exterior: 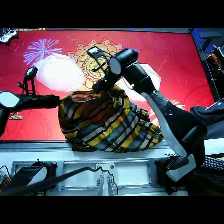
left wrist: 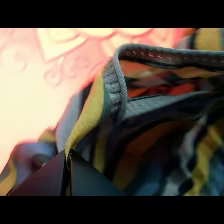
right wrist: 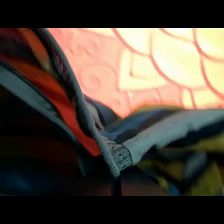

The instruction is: Fold the clothes and pants, and hang the long-sleeved shirts on hangers.

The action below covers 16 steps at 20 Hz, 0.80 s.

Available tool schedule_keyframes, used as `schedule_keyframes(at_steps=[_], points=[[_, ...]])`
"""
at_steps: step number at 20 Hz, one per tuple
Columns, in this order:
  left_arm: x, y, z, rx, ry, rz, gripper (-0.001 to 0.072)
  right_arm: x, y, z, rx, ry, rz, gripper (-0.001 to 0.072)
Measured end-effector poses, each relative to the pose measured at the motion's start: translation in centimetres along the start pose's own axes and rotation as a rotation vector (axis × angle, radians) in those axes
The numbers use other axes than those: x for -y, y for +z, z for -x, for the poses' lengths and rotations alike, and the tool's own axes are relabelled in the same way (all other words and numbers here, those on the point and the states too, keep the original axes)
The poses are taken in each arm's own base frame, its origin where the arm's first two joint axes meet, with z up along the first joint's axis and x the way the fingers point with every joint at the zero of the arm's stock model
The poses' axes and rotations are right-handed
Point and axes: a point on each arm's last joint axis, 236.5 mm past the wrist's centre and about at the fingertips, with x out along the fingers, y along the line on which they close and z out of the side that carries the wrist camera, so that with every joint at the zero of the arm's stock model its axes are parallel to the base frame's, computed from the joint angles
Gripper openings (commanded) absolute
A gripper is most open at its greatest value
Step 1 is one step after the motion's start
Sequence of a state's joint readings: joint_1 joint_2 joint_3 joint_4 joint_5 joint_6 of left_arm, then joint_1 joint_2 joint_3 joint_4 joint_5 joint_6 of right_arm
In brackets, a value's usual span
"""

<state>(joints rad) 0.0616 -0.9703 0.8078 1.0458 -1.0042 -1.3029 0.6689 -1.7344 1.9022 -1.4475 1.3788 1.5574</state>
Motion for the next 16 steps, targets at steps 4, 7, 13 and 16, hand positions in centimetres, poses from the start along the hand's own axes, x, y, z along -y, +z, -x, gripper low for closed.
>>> schedule_keyframes(at_steps=[4, 7, 13, 16], points=[[-3.0, -1.3, 1.8, -0.013, 0.035, 0.091, 0.0258, -1.5, 0.6, -2.7, 0.006, 0.017, 0.007, 0.0065], [-6.7, -0.6, 5.2, 0.084, 0.121, 0.171, 0.0258, -1.8, 0.8, -3.6, 0.010, 0.020, 0.009, 0.0064], [-19.6, -1.1, 15.4, 0.321, 0.508, 0.372, 0.0265, -2.2, 0.4, -4.1, -0.013, 0.032, 0.006, 0.0064], [-25.5, -1.1, 21.0, 0.397, 0.724, 0.399, 0.0286, -2.9, 0.0, -4.1, -0.027, 0.058, 0.013, 0.0064]])
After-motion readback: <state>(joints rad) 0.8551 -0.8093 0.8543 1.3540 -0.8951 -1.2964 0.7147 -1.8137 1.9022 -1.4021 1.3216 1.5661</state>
